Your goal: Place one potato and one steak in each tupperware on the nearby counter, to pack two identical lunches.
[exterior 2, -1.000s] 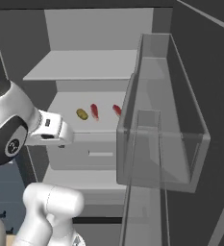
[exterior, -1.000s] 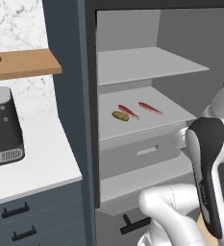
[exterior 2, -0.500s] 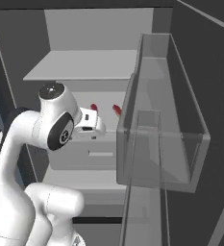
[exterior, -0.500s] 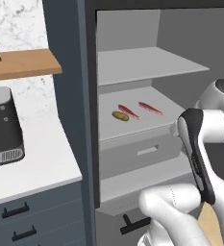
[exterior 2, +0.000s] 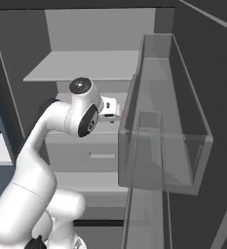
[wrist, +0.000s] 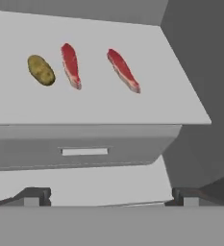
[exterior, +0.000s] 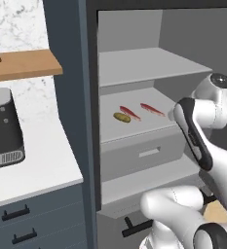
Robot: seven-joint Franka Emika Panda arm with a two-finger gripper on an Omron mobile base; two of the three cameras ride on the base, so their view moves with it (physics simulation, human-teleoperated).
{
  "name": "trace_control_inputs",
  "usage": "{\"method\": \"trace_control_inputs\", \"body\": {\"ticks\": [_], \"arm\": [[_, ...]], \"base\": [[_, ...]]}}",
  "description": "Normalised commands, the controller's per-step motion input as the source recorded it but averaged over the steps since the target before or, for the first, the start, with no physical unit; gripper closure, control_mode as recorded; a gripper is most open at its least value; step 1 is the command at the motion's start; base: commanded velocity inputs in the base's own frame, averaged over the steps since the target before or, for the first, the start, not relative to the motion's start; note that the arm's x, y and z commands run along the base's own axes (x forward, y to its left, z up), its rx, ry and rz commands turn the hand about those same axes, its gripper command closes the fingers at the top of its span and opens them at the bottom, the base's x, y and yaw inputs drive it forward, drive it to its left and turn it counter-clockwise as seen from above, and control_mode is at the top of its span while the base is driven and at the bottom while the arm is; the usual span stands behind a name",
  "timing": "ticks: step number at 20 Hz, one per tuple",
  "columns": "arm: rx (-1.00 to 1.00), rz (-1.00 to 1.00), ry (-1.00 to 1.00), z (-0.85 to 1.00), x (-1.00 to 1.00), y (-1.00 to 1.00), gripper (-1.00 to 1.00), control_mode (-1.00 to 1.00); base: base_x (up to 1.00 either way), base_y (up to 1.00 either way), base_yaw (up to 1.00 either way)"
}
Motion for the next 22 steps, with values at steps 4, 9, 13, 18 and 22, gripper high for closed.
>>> {"method": "trace_control_inputs", "body": {"ticks": [4,9,13,18,22], "arm": [[0.00,0.05,0.00,-0.03,1.00,-0.06,-1.00,-1.00],[0.00,0.08,0.02,-0.31,1.00,-0.28,-1.00,-1.00],[0.04,0.06,0.00,-0.58,0.79,-0.16,-1.00,-1.00],[0.03,0.10,0.00,-0.47,0.71,-0.01,-1.00,-1.00],[0.00,0.06,0.03,-0.29,0.62,0.00,-1.00,-1.00]], "base": [[0.00,0.00,0.00],[0.00,0.00,0.00],[0.00,0.00,0.00],[0.00,0.00,0.00],[0.00,0.00,0.00]]}}
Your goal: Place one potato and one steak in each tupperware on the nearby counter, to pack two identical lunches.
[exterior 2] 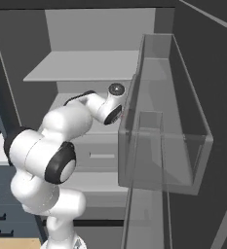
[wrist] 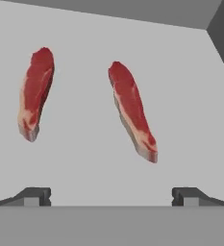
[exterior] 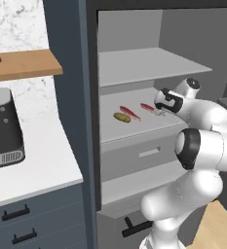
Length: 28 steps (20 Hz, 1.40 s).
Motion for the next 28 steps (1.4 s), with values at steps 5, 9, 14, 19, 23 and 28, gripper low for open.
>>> {"method": "trace_control_inputs", "body": {"ticks": [5,9,14,19,23,28], "arm": [[0.00,0.05,0.19,-0.06,0.65,0.00,-1.00,-1.00],[0.02,0.01,0.22,-0.06,0.55,0.00,-1.00,-1.00],[0.10,0.00,0.03,-0.42,0.31,0.00,-1.00,-1.00],[0.09,0.00,0.01,-0.07,0.24,0.00,-1.00,-1.00],[0.03,0.00,0.12,0.01,0.43,0.00,-1.00,-1.00],[0.00,0.00,0.17,0.00,0.67,0.00,-1.00,-1.00]], "base": [[0.00,0.00,0.00],[0.00,0.00,0.00],[0.00,0.00,0.00],[0.00,0.00,0.00],[0.00,0.00,0.00],[0.00,0.00,0.00]]}}
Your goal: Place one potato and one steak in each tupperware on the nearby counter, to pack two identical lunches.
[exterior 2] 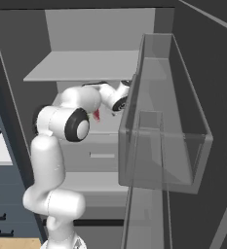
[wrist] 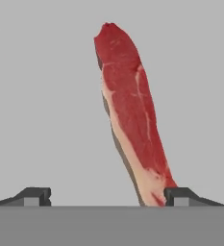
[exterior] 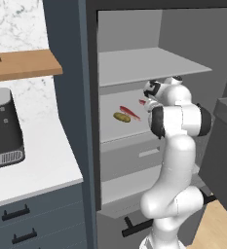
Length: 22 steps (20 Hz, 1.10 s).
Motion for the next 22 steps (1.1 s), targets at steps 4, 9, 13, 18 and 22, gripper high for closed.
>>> {"method": "trace_control_inputs", "body": {"ticks": [4,9,13,18,22], "arm": [[0.00,0.00,0.00,0.00,0.20,0.00,-1.00,-1.00],[0.00,0.01,-0.02,0.00,-0.01,0.00,-1.00,-1.00],[0.00,0.01,-0.04,-0.01,0.45,-0.08,-1.00,-1.00],[0.06,0.01,-0.07,-0.16,0.24,-0.14,-1.00,-1.00],[0.08,0.05,-0.05,-0.35,0.00,0.00,-1.00,-1.00]], "base": [[0.00,0.00,0.00],[0.00,0.00,0.00],[0.00,0.00,0.00],[0.00,0.00,0.00],[0.00,0.00,0.00]]}}
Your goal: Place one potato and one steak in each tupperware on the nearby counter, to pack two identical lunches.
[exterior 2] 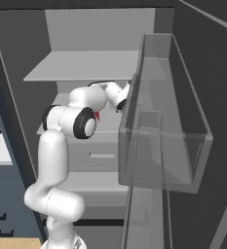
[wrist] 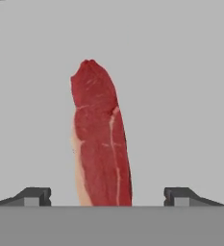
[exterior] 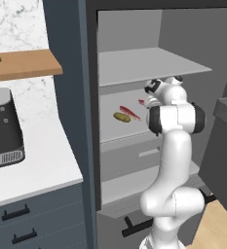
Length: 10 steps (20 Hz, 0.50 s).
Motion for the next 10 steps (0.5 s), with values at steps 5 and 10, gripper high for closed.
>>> {"method": "trace_control_inputs", "body": {"ticks": [5,10], "arm": [[0.04,0.03,0.00,0.11,0.00,0.00,-1.00,-1.00],[0.00,0.06,0.00,-0.47,0.11,0.12,-1.00,-1.00]], "base": [[0.00,0.00,0.00],[0.00,0.00,0.00]]}}
